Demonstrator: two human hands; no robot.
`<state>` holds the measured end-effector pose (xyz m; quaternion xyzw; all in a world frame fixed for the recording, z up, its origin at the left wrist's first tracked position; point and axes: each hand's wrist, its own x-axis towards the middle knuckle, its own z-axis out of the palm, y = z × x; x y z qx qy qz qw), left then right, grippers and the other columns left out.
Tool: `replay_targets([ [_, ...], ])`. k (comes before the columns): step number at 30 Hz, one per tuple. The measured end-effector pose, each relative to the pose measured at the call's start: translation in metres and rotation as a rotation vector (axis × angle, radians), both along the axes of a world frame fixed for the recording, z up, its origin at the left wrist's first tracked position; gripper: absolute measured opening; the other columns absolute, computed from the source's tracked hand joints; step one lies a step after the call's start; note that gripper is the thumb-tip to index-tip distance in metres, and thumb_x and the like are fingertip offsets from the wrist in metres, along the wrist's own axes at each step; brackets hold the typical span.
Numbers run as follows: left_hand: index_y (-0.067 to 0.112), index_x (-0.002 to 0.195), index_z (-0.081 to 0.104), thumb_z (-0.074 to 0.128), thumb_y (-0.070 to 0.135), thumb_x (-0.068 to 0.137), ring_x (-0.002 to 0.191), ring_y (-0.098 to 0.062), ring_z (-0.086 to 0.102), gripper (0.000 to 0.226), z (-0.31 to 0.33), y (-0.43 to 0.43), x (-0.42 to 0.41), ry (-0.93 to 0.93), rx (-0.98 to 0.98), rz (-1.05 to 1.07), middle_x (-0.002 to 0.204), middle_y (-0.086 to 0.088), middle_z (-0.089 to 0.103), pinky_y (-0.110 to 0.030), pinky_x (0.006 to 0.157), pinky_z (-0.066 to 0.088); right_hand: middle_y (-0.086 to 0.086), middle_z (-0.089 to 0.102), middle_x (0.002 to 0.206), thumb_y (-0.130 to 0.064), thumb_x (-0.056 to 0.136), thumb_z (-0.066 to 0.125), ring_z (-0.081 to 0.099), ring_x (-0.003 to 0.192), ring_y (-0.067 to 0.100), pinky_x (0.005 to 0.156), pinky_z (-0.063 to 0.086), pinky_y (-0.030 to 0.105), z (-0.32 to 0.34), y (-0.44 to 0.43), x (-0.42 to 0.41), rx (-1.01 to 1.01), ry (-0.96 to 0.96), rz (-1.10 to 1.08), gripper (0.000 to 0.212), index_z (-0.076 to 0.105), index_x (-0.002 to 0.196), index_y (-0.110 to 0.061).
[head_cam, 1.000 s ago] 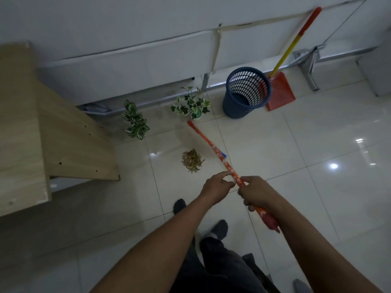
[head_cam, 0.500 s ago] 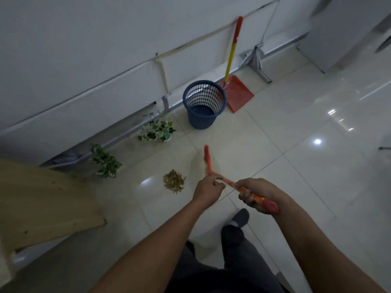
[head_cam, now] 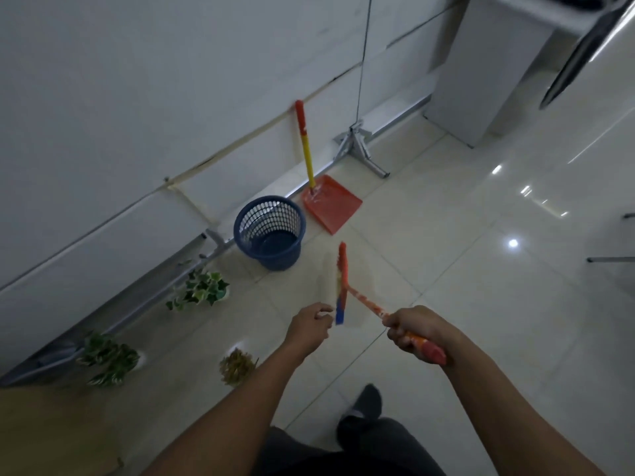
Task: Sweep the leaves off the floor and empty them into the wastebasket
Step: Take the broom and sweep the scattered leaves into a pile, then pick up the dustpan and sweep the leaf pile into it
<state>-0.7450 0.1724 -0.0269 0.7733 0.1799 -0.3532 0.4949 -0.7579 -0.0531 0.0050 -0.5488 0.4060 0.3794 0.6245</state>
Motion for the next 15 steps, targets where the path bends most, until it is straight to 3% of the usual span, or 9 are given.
replay_targets([
  [7, 0.015, 0.115, 0.066, 0.053, 0.016, 0.093, 0.07, -0.016, 0.063, 0.026, 0.025, -0.083, 0.097, -0.024, -0.064, 0.125, 0.092, -0.007, 0.071, -0.023, 0.056, 0.046, 0.008, 0.051, 0.044, 0.003, 0.085, 0.055, 0.042, 0.032, 0.013, 0.031, 0.034, 0.019, 0.037, -0.097, 0.077, -0.104, -0.065, 0.001, 0.014, 0.052, 0.097, 0.011],
  [15, 0.02, 0.103, 0.065, 0.049, 0.028, 0.099, 0.077, -0.019, 0.068, 0.018, 0.025, -0.124, 0.249, -0.151, -0.139, 0.274, 0.093, -0.007, 0.071, -0.027, 0.064, 0.053, 0.006, 0.053, 0.043, 0.001, 0.086, 0.058, 0.044, 0.033, 0.013, 0.034, 0.038, 0.02, 0.045, -0.147, 0.197, -0.234, -0.113, 0.108, 0.005, 0.059, 0.083, 0.005],
])
